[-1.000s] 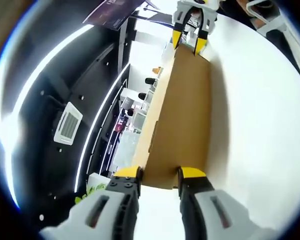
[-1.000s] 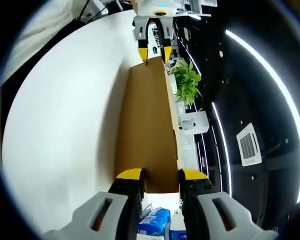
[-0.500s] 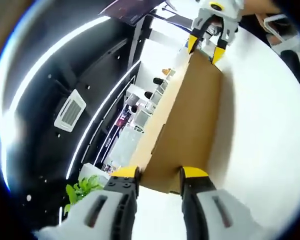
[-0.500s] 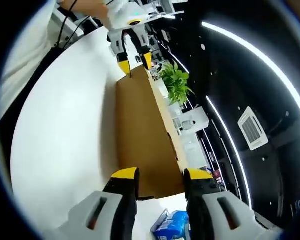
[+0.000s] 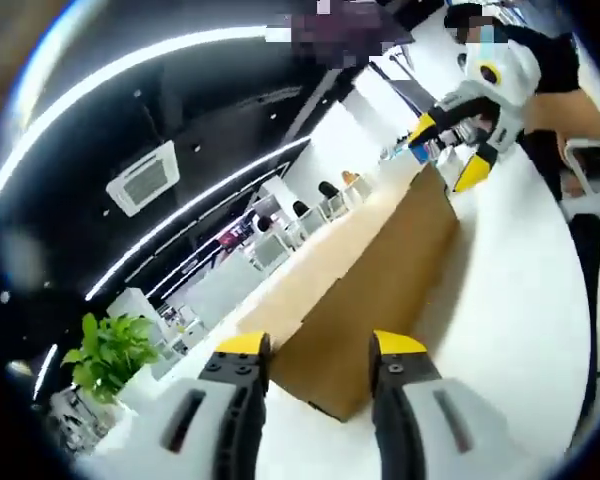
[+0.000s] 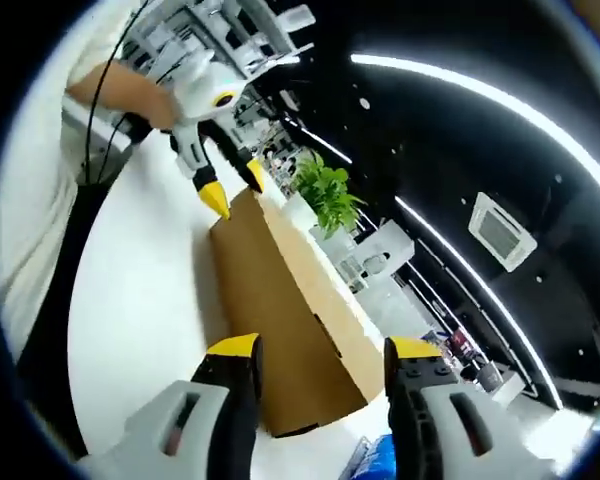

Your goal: Operate the shoe box by opening the lid, removing the specified soft item, and placing it in the target area until the item is outside and the box remains undamaged.

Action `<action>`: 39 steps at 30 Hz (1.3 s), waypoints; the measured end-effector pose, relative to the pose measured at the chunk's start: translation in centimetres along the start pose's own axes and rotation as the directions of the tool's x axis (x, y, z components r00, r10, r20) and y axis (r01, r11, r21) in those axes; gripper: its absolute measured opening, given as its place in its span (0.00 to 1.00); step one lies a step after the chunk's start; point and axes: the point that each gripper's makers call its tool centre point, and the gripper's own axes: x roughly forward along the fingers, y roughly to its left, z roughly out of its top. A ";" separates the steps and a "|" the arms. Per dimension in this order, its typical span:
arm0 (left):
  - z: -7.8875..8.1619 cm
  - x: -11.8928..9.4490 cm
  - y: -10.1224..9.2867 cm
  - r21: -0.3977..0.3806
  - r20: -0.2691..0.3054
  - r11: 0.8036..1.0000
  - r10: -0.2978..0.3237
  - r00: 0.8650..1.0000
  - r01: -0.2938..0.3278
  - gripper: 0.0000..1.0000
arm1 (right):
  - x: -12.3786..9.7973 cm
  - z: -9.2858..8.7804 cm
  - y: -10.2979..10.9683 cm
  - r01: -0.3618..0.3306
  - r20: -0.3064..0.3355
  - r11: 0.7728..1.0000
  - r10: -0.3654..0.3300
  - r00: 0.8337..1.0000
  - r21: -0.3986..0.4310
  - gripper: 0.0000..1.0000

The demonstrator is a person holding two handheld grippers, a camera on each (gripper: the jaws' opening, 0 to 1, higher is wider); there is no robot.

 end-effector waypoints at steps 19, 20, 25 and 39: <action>1.0 -0.8 2.8 -0.513 0.142 0.857 0.026 0.990 0.051 0.85 | -0.5 -2.6 -3.4 0.024 0.050 0.744 -0.076 0.996 0.668 0.70; 0.9 -0.6 2.9 -0.519 0.140 0.853 0.027 0.990 0.050 0.86 | -0.5 -2.8 -3.6 0.029 0.048 0.737 -0.084 0.995 0.675 0.71; 0.3 0.5 3.6 -0.538 0.140 0.840 0.015 0.990 0.064 0.87 | -0.3 -3.2 -3.7 0.022 0.052 0.720 -0.081 0.995 0.694 0.71; -1.1 1.8 4.0 -0.530 0.113 0.846 -0.001 0.994 0.061 0.84 | 1.6 -4.3 -2.5 0.017 0.017 0.744 -0.039 0.999 0.668 0.76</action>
